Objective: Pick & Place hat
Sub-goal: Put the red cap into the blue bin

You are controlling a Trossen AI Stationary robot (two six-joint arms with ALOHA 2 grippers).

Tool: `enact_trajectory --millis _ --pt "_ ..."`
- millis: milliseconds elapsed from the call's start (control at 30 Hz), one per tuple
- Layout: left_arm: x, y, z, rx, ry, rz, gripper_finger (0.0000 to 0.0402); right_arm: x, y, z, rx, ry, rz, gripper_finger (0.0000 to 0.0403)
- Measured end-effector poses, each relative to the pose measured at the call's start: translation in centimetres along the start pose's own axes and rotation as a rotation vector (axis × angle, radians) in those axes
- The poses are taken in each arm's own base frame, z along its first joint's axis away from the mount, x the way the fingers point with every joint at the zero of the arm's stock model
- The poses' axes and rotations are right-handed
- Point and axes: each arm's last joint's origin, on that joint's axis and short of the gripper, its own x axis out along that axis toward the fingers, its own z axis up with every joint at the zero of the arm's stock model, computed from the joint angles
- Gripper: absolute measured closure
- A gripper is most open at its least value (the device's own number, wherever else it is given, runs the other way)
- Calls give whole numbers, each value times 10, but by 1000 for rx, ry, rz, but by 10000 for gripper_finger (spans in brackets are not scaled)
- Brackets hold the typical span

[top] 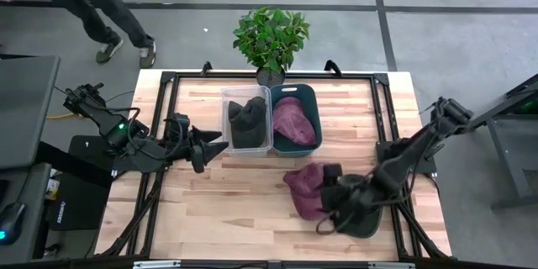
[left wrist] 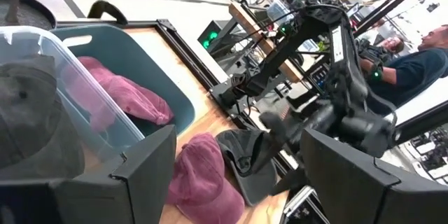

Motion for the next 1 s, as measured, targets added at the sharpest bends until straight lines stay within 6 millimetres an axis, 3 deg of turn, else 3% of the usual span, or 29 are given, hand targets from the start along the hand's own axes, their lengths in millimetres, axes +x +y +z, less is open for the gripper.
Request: enact_trajectory --millis 133,367,600,1000 --pt "0 0 0 -5 8 0 112 19 23 -12 -41 59 5 144" --pt "0 2 -1 -11 15 9 112 39 55 -17 -166 204 -42 144" --pt "0 1 -2 -15 31 1 112 65 83 -27 -307 357 -160 144" --pt "0 2 -2 -11 39 3 112 77 94 -38 -162 381 -278 144"
